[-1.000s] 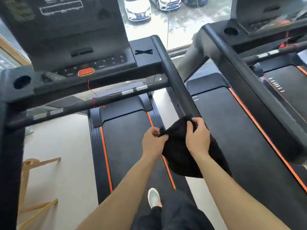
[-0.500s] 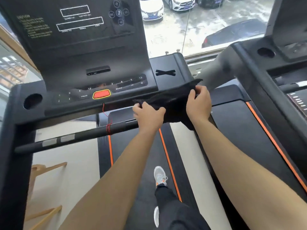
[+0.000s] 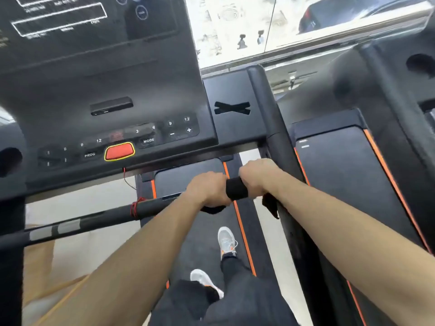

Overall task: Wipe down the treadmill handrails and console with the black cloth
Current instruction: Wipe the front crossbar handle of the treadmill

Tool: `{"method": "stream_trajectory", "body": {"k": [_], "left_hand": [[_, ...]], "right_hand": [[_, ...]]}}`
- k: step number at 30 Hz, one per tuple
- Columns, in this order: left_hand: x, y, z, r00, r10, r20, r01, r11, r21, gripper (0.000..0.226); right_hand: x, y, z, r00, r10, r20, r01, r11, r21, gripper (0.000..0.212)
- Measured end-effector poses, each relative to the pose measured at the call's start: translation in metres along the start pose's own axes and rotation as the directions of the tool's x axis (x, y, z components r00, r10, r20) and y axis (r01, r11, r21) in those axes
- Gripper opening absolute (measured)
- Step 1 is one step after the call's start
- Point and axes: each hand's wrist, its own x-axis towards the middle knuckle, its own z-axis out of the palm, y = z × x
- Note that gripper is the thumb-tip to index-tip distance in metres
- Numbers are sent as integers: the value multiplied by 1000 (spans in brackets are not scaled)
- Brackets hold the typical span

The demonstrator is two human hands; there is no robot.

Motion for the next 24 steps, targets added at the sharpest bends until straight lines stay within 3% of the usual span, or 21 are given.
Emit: {"method": "stream_trajectory", "body": {"k": [4,7,10,12,13,16,18,19,20,22,24], "left_hand": [[18,-8,-21,904,50,425,76,958,-276,36],[23,-8,-23,881,44,471,138,928,-345,38],[11,-4,-10,967,5,253,55,972,-229,32],[-4,1,6,998,-40,-38,38,998,-55,27],[-10,5,17,975,-41,-217,50,998,34,26],[-19,6,40,843,42,-536,61,983,172,30],[-20,0,47,799,82,-596,50,978,201,33],[-22,-4,45,814,74,-576,52,979,198,31],[-24,-7,39,850,51,-524,49,983,176,29],[-25,-14,23,959,-19,-284,45,995,85,30],[-18,-23,4,999,-43,14,44,998,-46,35]], "right_hand": [[23,13,-21,920,-132,370,78,984,158,32],[28,16,-25,869,-167,467,52,967,248,35],[21,11,-10,954,-134,266,69,968,241,18],[11,8,11,998,-64,17,60,984,167,14],[9,6,24,990,-35,-134,50,993,108,14],[5,-10,61,853,30,-520,-38,999,-4,28],[4,-21,71,775,109,-622,-102,994,47,34],[6,-25,69,781,118,-613,-107,993,54,33],[7,-25,60,833,103,-544,-91,995,50,28],[10,-21,33,962,49,-269,-29,997,76,21],[19,-16,2,996,-59,67,45,980,192,22]]}}
